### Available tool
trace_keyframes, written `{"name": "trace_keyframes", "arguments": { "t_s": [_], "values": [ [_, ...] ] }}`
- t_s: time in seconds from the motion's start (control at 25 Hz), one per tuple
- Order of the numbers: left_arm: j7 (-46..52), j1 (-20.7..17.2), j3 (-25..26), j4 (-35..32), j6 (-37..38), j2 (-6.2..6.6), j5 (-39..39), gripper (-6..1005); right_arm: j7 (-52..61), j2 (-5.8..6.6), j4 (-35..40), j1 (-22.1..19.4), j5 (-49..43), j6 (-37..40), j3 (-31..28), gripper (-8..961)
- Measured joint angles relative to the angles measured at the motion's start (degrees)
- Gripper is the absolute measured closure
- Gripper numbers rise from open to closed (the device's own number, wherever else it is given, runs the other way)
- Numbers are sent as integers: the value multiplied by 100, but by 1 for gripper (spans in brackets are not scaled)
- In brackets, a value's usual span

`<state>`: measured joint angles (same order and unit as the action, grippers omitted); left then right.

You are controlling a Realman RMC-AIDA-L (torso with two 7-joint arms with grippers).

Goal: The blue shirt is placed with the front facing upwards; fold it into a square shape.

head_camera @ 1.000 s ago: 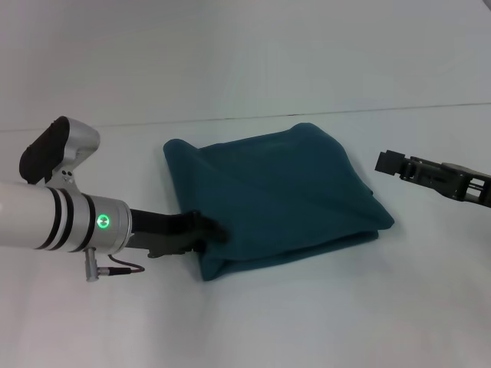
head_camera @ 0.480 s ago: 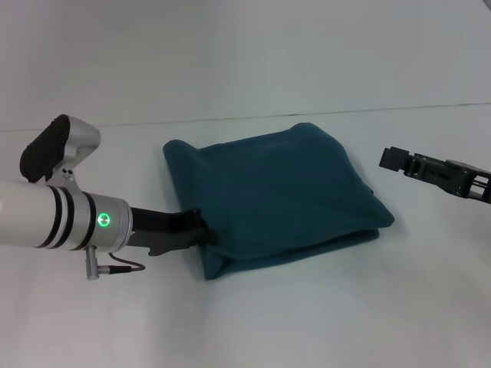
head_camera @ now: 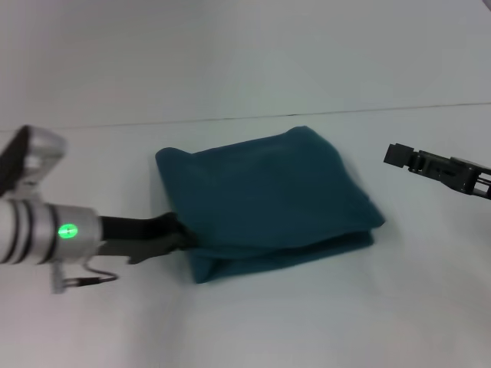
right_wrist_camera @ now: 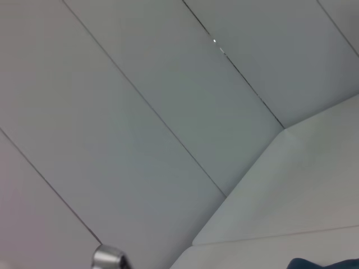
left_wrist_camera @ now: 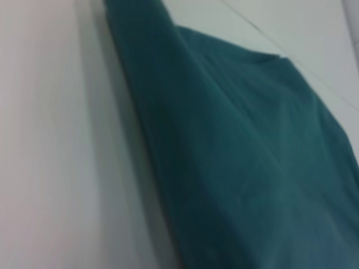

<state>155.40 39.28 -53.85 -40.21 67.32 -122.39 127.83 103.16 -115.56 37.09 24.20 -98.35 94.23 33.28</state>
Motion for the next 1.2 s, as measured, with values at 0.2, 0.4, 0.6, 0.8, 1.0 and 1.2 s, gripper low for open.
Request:
{"name": "trace_keyframes", "arguments": {
  "t_s": [0.2, 0.4, 0.6, 0.8, 1.0, 1.2],
  "values": [
    [-78, -547, 494, -535, 569, 96, 46, 972, 15, 0, -34, -10, 0, -1, -52, 336],
    [-481, -827, 1570, -663, 1278, 311, 329, 973, 31, 13, -71, -12, 0, -2, -62, 336],
    [-611, -841, 2174, -679, 1469, 410, 977, 968, 36, 16, -71, -12, 0, -2, -97, 336],
    [-665, -836, 2194, -681, 1412, 409, 1121, 954, 42, 16, -76, -12, 0, -1, -123, 337],
    [-783, -776, 2174, -701, 1716, 424, 1296, 941, 45, 9, -81, -16, 0, 2, -124, 337],
    [-721, -847, 2259, -1083, 1888, 429, 1525, 900, 46, 8, -81, -20, 0, 6, -138, 337]
  ]
}}
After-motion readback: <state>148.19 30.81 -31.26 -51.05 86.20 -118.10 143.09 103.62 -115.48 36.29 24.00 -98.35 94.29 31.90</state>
